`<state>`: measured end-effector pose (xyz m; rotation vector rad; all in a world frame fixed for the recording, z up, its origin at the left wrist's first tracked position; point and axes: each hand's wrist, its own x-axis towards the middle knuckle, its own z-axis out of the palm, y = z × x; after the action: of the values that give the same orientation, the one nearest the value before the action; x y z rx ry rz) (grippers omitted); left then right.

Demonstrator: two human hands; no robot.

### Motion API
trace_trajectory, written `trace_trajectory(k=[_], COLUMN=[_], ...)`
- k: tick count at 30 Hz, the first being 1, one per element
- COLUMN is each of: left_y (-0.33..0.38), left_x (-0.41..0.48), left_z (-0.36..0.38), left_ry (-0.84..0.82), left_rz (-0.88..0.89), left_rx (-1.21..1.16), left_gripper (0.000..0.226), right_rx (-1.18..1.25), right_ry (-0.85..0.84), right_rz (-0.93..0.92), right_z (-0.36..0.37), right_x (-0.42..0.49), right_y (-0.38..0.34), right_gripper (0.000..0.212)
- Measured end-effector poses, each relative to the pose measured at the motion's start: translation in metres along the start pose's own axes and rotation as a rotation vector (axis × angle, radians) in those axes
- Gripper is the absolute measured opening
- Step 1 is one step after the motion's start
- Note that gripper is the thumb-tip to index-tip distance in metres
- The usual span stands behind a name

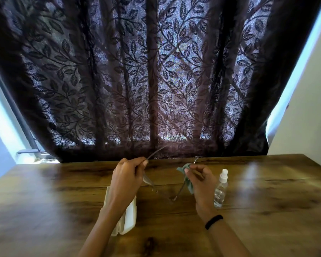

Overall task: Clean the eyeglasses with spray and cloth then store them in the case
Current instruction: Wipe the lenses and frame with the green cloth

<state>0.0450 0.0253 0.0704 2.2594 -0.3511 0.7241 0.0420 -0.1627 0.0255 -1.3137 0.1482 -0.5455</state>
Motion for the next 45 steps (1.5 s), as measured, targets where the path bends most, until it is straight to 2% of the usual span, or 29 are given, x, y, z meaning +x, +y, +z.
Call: trace_trajectory(k=[7,12,19,24,31,36,45], left_y=[0.003,0.002,0.003,0.008,0.008,0.006,0.004], left_x=[-0.002,0.000,-0.003,-0.002,-0.003,-0.002,-0.006], left_z=[-0.003,-0.002,0.002,0.002,-0.004,-0.010,-0.011], left_ry=[-0.107,-0.019,0.137,0.228,0.256,0.138,-0.011], left_rz=[-0.008,-0.027,-0.068,-0.069,-0.065,-0.001,-0.024], left_rx=[-0.001,-0.015,-0.024,-0.075,-0.068,-0.057,-0.024], left_gripper=[0.015,0.016,0.017,0.017,0.016,0.014,0.012], right_rx=[-0.086,-0.118,-0.156,0.009,0.027,-0.051,-0.231], right_ry=[0.069,0.106,0.010,-0.077,-0.169,-0.137,0.071], right_rz=[-0.182,-0.231,-0.131,0.041,0.152,0.010,-0.330], right_z=[-0.005,-0.006,-0.003,0.004,0.008,0.004,-0.006], right_x=[0.019,0.020,0.004,-0.017,-0.036,-0.024,0.016], right_y=[-0.003,-0.003,0.006,0.005,0.021,0.013,-0.004], right_gripper=[0.026,0.030,0.025,0.019,0.015,0.019,0.026])
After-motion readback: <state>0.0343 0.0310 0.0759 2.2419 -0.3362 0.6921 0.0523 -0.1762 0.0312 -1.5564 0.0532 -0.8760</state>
